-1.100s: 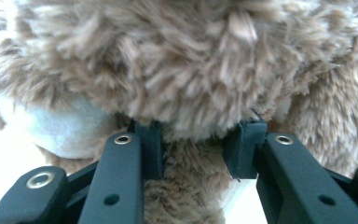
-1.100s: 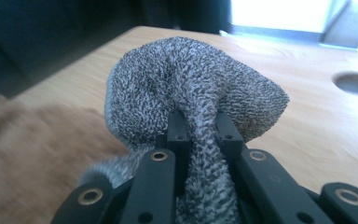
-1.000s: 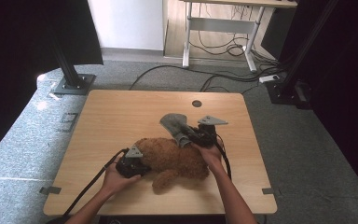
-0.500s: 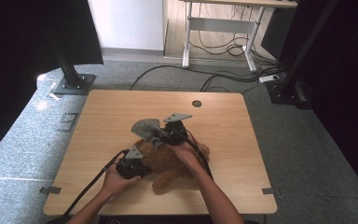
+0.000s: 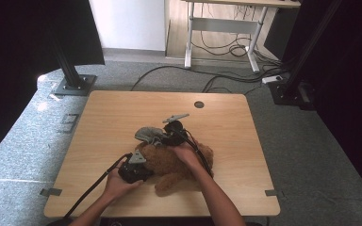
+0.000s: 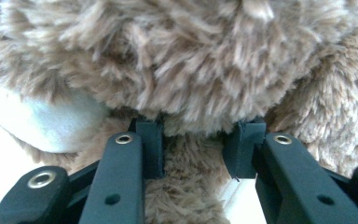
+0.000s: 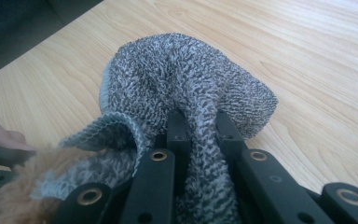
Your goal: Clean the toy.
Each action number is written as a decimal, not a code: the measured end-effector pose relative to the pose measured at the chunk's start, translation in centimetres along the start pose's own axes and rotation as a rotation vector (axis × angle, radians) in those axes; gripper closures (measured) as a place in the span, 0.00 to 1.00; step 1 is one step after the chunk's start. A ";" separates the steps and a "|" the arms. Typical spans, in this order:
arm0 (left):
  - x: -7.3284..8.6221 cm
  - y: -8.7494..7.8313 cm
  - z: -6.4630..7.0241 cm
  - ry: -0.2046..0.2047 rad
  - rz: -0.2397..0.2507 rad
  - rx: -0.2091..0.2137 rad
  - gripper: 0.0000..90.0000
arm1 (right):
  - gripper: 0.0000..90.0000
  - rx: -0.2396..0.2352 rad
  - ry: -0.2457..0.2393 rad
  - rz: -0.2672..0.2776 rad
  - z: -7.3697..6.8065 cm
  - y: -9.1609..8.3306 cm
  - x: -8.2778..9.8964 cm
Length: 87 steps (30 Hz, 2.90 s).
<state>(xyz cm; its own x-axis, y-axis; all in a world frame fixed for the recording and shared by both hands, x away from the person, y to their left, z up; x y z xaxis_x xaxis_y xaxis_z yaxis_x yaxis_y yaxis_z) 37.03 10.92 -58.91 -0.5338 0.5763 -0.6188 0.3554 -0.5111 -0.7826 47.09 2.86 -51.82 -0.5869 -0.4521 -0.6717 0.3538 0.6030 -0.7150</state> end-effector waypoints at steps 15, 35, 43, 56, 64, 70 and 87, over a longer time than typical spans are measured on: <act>0.1 0.1 0.3 0.000 -0.007 0.000 0.70 | 0.89 0.093 0.026 -0.011 2.7 -3.3 2.5; 0.1 0.1 0.3 -0.001 -0.010 0.000 0.70 | 0.89 0.112 0.091 0.058 5.3 -6.1 5.2; 0.2 0.1 0.3 -0.002 -0.012 0.001 0.70 | 0.89 0.124 0.155 0.113 7.2 -8.0 6.7; 0.2 0.1 0.4 -0.004 -0.012 -0.002 0.70 | 0.89 0.151 0.227 0.238 8.8 -12.7 8.9; 0.2 0.1 0.3 -0.010 -0.013 -0.001 0.70 | 0.89 0.108 0.205 0.265 7.1 -14.8 9.8; 0.2 0.1 0.4 -0.008 -0.014 -0.001 0.70 | 0.90 0.126 0.170 0.210 6.0 -14.6 11.7; -0.1 0.3 -0.5 -0.035 -0.006 -0.083 0.71 | 0.91 0.131 0.225 0.212 6.8 -11.7 12.2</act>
<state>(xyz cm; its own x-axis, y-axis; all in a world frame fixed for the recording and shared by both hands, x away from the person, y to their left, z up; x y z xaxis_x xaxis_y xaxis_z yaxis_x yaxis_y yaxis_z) 37.57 11.00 -59.14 -0.5618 0.5560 -0.6125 0.4140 -0.4521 -0.7901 40.76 -14.18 -52.92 -0.6309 -0.1604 -0.7591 0.5674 0.5719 -0.5925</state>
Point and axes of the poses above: each handheld gripper's, and its own axes: y roughly forward along the jaws, x roughly out of its underside, z roughly to its right, the point moved 9 cm from there along y, roughly forward along the jaws, and after that the axes turned 6 degrees about -z, right-handed, at the moved point
